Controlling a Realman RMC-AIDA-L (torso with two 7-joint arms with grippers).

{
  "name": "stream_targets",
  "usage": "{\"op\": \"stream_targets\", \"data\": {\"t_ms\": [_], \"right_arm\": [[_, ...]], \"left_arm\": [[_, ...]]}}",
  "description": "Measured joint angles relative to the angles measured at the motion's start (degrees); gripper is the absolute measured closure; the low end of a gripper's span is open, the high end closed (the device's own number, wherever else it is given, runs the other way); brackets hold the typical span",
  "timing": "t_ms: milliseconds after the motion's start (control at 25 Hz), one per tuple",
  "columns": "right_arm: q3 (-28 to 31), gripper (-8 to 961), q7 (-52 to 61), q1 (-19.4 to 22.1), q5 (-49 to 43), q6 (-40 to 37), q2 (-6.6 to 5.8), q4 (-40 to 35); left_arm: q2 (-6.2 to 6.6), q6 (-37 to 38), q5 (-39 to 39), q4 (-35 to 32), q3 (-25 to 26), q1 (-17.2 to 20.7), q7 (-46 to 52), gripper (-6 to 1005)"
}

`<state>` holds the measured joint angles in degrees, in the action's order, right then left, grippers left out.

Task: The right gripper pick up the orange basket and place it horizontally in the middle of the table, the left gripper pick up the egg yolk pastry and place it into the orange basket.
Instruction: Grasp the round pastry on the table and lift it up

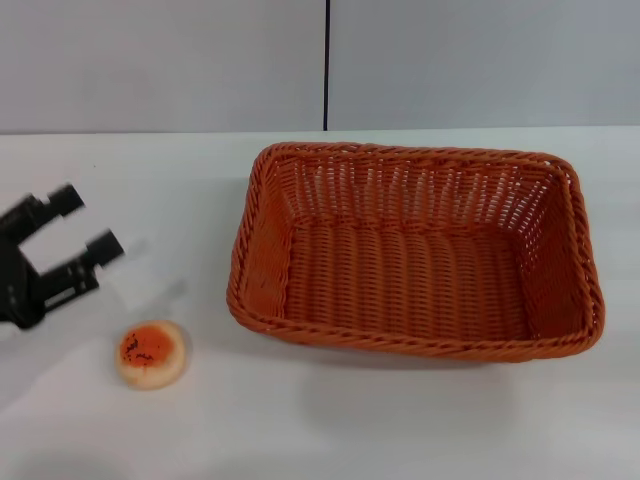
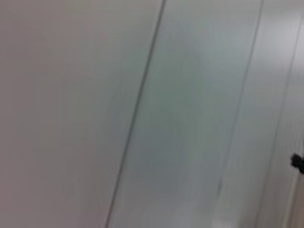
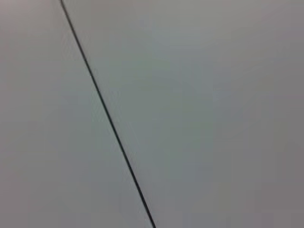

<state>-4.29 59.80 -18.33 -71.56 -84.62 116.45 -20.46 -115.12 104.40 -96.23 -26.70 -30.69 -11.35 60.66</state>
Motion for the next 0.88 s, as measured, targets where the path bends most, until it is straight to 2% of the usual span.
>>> {"op": "stream_targets", "data": {"t_ms": [320,560,640,680,880], "right_arm": [[-0.3,562,0.0,-1.2,0.0,1.9,-0.26,0.4],[-0.3,563,0.1,-2.1,-0.2,2.6,-0.27,0.5],[-0.3,563,0.1,-2.2,-0.2,3.1,-0.23,0.5],[-0.3,563,0.1,-2.3,-0.2,3.2,-0.23,0.5],[-0.2,562,0.1,-2.4,-0.2,3.4,-0.23,0.6]], "left_arm": [[-0.04,-2.1,-6.1,0.2,0.0,0.6,-0.3,270],[-1.38,-6.3,-10.6,0.7,-0.4,0.7,-0.3,273],[-1.38,-6.3,-10.6,0.7,-0.4,0.7,-0.3,274],[-2.11,-7.5,-12.7,0.7,-0.3,0.6,-0.1,274],[-2.44,-8.8,-13.4,0.7,-0.4,0.6,-0.1,277]]}}
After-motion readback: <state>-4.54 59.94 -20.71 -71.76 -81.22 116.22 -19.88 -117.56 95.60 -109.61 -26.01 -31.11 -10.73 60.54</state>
